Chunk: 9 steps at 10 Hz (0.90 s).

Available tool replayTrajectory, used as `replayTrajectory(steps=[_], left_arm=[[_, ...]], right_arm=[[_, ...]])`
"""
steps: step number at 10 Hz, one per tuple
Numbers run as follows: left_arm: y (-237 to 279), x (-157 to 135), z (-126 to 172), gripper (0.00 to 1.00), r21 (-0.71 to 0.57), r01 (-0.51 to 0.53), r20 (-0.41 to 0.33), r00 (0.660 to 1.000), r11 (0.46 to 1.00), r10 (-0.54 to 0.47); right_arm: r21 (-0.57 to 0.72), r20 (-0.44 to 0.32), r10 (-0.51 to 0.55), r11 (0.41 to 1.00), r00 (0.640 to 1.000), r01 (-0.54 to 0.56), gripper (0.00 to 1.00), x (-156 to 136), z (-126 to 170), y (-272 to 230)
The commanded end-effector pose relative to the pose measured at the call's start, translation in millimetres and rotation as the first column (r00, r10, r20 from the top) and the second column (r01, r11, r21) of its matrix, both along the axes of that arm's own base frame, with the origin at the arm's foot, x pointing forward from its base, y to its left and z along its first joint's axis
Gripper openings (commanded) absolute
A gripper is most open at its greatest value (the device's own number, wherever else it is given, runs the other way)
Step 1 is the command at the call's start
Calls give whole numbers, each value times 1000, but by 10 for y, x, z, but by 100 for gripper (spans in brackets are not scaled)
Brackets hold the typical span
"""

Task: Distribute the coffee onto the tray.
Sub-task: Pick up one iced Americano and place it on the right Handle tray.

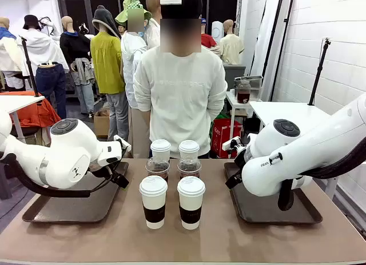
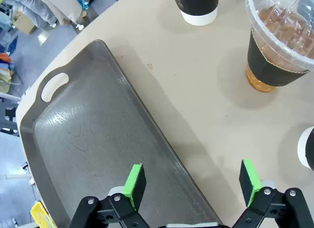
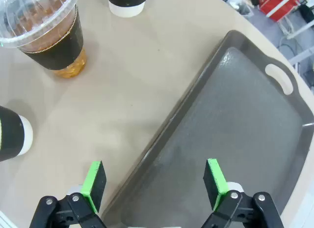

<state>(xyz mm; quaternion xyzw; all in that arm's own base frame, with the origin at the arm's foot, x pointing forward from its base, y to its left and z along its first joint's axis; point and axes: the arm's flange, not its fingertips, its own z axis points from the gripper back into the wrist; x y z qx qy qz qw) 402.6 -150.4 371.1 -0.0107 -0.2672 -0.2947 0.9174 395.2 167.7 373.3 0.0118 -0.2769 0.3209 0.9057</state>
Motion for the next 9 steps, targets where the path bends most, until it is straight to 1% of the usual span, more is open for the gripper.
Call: replayTrajectory(steps=[1,9], left_arm=[[-1,0,1,100,0,0,0,1000,1000,0],[-1,0,1,100,0,0,0,1000,1000,0]], right_arm=[[0,0,0,1000,1000,0,100,0,0,0],[0,0,0,1000,1000,0,100,0,0,0]])
